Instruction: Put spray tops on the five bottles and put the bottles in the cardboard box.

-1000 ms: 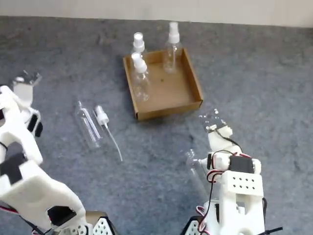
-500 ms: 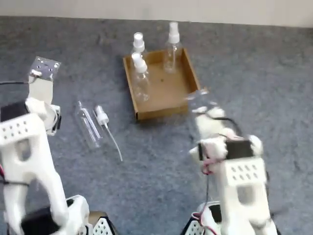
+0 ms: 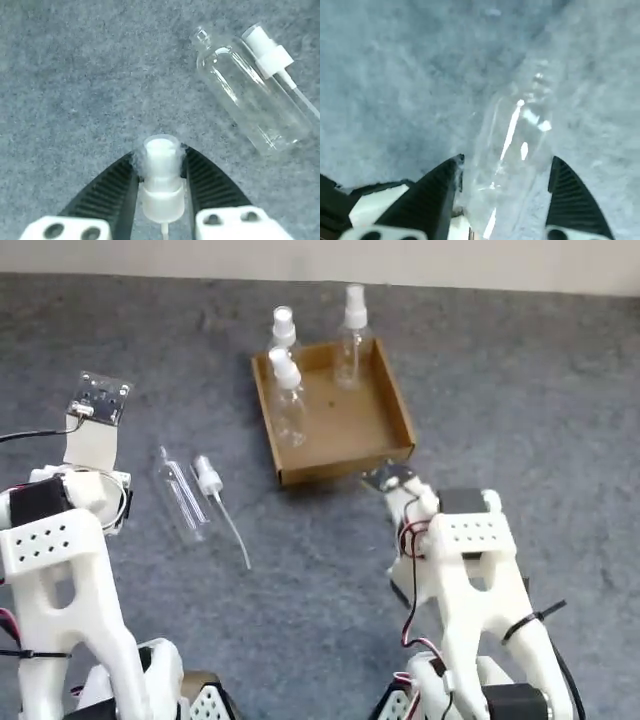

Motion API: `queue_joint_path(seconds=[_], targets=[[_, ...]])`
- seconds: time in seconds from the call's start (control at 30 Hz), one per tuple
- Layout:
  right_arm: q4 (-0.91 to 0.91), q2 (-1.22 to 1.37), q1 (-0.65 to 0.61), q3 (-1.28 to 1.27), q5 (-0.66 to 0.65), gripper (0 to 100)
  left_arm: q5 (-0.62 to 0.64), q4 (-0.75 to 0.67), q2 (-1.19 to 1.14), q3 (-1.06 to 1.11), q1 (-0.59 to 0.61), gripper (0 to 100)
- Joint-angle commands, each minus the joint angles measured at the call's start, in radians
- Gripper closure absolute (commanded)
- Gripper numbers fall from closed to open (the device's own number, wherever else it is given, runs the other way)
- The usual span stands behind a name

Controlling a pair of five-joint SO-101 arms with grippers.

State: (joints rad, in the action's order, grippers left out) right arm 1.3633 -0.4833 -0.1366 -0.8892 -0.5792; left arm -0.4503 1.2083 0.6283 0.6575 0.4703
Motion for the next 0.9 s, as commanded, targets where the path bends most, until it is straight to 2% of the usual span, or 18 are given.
queue_joint_path(seconds=[0.0,0.07,0.2,0.33,0.47,0.7,0.87], targets=[[-0.108,0.004,0.018,-0.076,-0.006,77.9,-0.011,-0.018,0.025,-0.002,0.002,100],[-0.16,0.005,0.051,-0.119,-0.006,81.7,-0.011,-0.018,0.025,-0.001,0.002,100],[-0.243,0.005,0.239,-0.101,-0.014,99.8,-0.011,-0.012,0.028,-0.001,0.002,100],[-0.262,0.01,0.456,0.039,-0.14,99.4,-0.005,-0.011,0.031,-0.007,-0.015,100],[-0.265,0.094,0.636,0.205,-0.195,99.4,0.049,0.017,0.031,-0.008,-0.12,100],[-0.257,0.472,0.679,0.483,-0.196,99.4,0.238,0.034,0.027,-0.007,-0.424,100],[-0.262,0.61,0.664,0.562,-0.203,98.3,0.364,0.032,0.025,0.001,-0.618,100]])
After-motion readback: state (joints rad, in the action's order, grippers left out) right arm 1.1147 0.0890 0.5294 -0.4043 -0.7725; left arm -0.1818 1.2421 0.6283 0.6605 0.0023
